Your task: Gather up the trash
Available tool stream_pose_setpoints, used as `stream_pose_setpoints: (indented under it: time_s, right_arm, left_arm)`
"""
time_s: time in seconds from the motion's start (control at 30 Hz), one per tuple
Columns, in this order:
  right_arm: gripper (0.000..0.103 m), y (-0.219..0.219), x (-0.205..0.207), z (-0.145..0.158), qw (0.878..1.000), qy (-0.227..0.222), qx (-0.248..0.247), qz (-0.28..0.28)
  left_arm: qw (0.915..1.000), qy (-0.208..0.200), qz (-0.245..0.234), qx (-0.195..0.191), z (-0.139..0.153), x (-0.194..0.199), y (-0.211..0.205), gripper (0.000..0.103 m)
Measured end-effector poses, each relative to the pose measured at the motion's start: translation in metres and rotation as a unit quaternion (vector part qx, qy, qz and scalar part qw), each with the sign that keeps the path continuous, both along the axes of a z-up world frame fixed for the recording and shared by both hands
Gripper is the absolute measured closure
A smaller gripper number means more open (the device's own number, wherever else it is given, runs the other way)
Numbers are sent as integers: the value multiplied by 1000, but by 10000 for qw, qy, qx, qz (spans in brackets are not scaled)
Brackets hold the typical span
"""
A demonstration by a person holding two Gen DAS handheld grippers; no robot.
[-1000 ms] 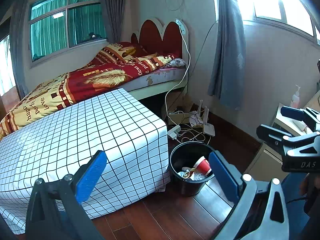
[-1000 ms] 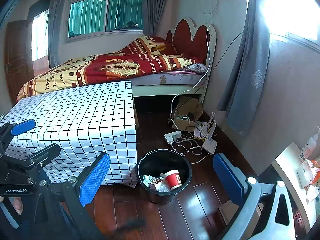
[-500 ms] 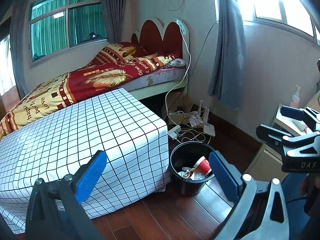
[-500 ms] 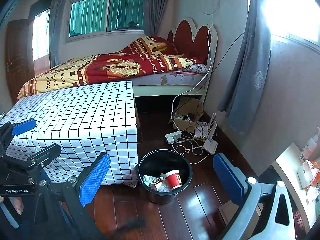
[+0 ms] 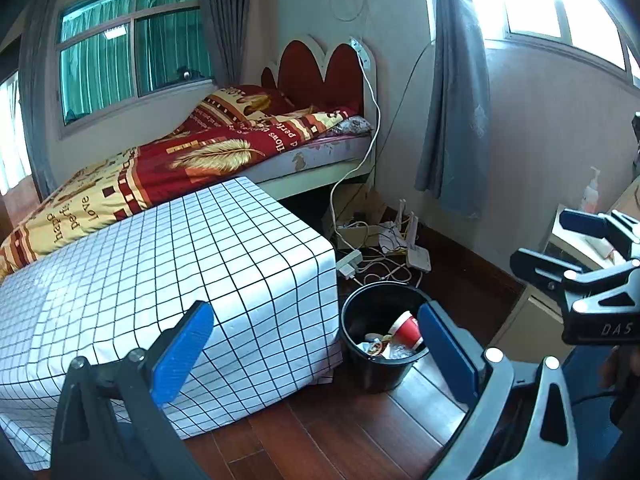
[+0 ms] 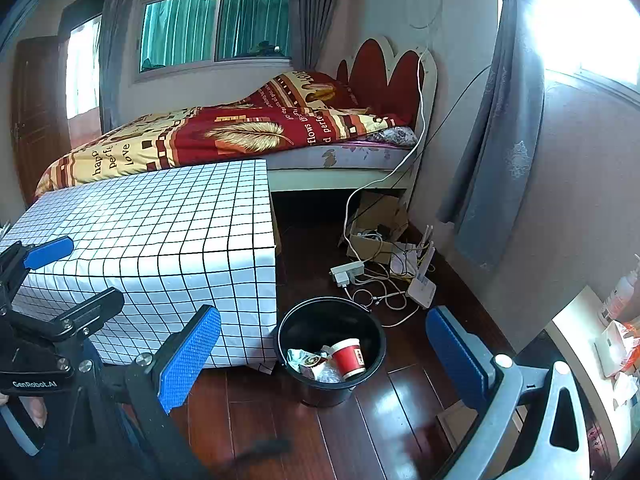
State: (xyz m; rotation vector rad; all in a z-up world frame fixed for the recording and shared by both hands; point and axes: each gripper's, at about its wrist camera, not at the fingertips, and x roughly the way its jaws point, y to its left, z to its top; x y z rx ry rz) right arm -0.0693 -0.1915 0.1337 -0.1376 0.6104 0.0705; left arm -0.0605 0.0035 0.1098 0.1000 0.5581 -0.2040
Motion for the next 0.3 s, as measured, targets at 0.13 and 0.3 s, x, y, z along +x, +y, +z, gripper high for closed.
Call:
stream_pose_setpoints:
  time_s: [0.13,0.3]
  right_arm:
    - [0,1,0,-1,10000,5,5,5]
    - [0,2,0,-3,10000,12,3,18]
  left_arm:
    - [9999,-62,-115,48,0,2,-4,0]
    - [9999,-30,-164,44,-2,2,-6,0]
